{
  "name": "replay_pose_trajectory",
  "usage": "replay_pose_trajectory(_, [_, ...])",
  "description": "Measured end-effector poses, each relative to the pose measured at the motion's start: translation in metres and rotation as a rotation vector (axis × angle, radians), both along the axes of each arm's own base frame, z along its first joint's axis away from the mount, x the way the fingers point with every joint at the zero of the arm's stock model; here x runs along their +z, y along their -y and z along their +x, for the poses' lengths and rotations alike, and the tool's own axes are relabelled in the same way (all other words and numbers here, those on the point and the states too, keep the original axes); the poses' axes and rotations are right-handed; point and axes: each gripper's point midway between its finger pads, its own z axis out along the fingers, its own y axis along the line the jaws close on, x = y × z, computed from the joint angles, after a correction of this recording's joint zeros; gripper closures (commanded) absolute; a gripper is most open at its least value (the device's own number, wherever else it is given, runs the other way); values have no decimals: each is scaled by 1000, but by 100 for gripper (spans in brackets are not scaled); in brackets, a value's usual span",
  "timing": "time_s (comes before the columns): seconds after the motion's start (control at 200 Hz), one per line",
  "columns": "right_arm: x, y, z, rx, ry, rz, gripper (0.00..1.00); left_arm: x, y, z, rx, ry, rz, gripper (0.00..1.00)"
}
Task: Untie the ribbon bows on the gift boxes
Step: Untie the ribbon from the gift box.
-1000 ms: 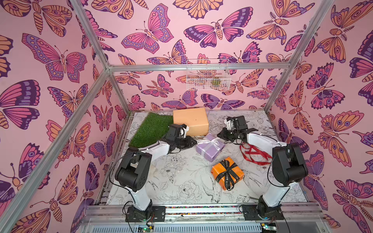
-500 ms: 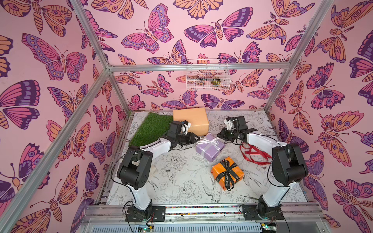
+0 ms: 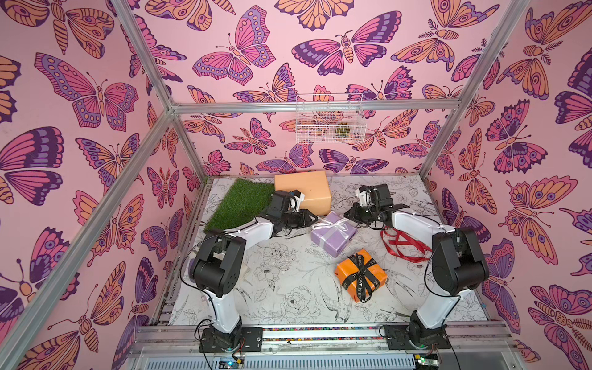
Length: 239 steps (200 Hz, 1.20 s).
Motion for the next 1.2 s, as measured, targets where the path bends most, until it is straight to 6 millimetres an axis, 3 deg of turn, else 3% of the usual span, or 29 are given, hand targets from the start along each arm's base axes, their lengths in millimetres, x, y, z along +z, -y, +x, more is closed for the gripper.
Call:
replay_pose_trajectory(0.185, [0,0,0,0,0,1,100,-11,1,6,2,7,56,52])
replay_pose_trajectory(0.426, [2,-1,1,0,5,11,100,-12,2,7,8,23,106,50])
replay_pose_trajectory(0.656, [3,-2,2,-4,5,20,100,0,9,25,14,73,97,49])
replay_pose_trajectory(0.951, [5,-4,2,0,7,28,100,-20,19,26,-4,44,112,50])
replay_pose_trajectory(1.197, [3,-4,1,-1,7,31,100,-18,29,35,-12,56,103,48])
